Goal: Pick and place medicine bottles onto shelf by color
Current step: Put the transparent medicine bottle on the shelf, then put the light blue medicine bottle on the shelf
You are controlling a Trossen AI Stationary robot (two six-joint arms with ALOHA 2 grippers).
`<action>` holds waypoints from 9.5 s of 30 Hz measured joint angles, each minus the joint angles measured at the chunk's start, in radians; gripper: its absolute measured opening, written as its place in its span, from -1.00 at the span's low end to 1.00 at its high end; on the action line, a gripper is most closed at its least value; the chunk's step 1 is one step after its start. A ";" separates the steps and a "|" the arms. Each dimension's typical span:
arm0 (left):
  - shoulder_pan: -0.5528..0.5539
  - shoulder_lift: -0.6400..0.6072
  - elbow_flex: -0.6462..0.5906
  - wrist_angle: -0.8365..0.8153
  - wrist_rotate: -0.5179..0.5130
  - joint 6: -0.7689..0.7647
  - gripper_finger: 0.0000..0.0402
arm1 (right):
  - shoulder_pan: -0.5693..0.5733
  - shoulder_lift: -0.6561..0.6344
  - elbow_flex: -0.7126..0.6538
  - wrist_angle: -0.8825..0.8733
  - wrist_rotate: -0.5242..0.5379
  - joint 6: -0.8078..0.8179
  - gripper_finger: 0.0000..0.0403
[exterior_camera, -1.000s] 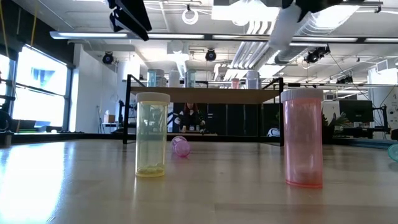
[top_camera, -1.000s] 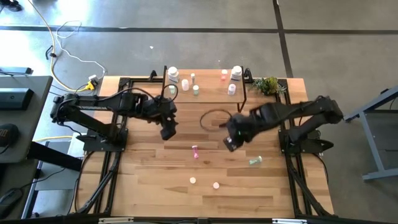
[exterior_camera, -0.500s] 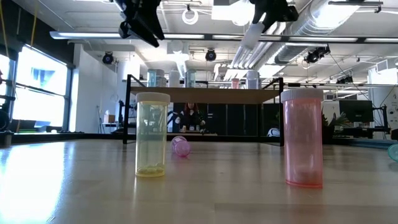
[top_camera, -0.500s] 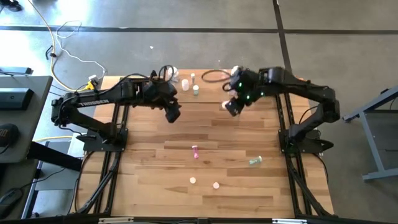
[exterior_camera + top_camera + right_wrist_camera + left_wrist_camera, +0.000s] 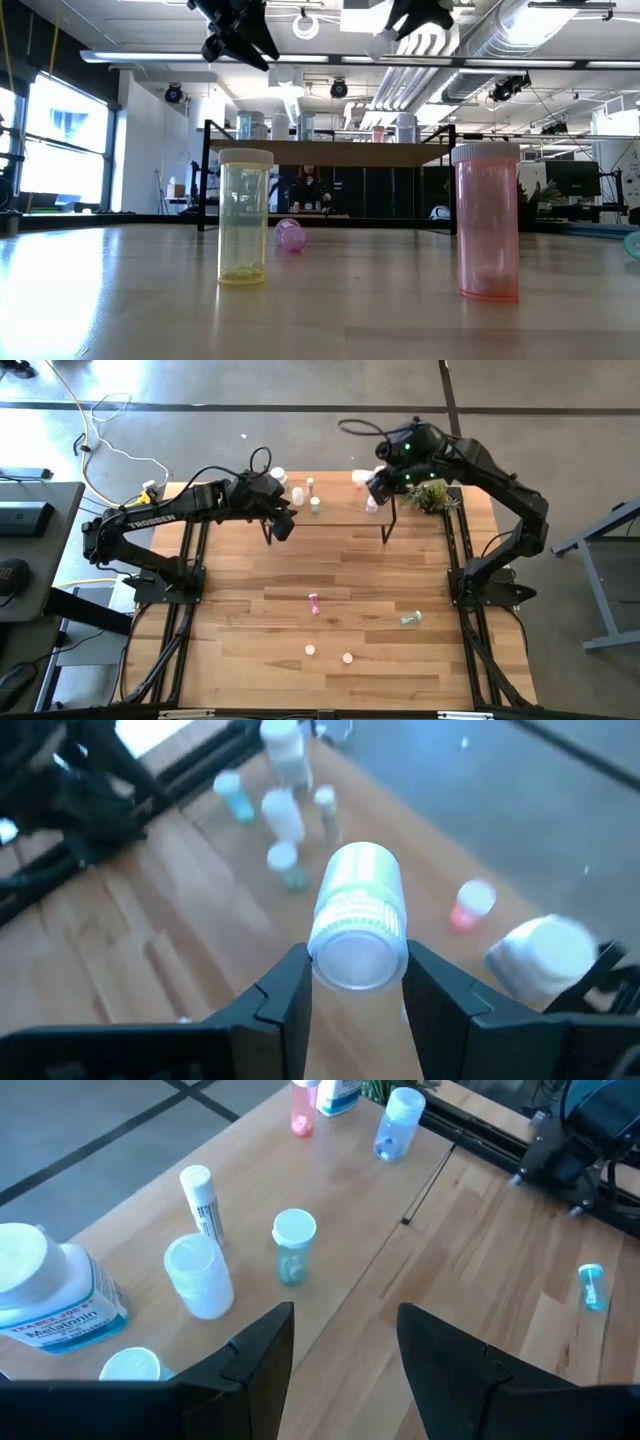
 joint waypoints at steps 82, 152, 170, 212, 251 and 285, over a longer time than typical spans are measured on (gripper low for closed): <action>0.061 0.000 0.000 0.003 0.005 0.078 -0.17 | 0.021 0.528 0.310 -0.421 -0.029 -0.340 -0.43; -0.224 0.000 -0.238 -0.002 0.032 -0.062 -0.17 | 0.152 0.280 0.161 -0.380 -0.008 -0.173 -0.17; -0.388 -0.002 -0.407 0.185 0.142 -0.067 -0.17 | 0.500 0.011 -0.364 -0.095 0.071 0.482 -0.17; -0.717 -0.002 -0.420 0.201 0.065 -0.376 -0.17 | 0.944 0.010 -0.836 0.054 0.050 1.503 -0.17; -0.716 -0.002 -0.420 0.199 0.048 -0.402 -0.17 | 0.950 0.011 -0.835 -0.020 -0.001 0.762 -0.17; -0.713 -0.002 -0.420 0.204 -0.042 -0.458 -0.17 | 0.929 0.073 -1.025 0.239 -0.045 0.008 -0.17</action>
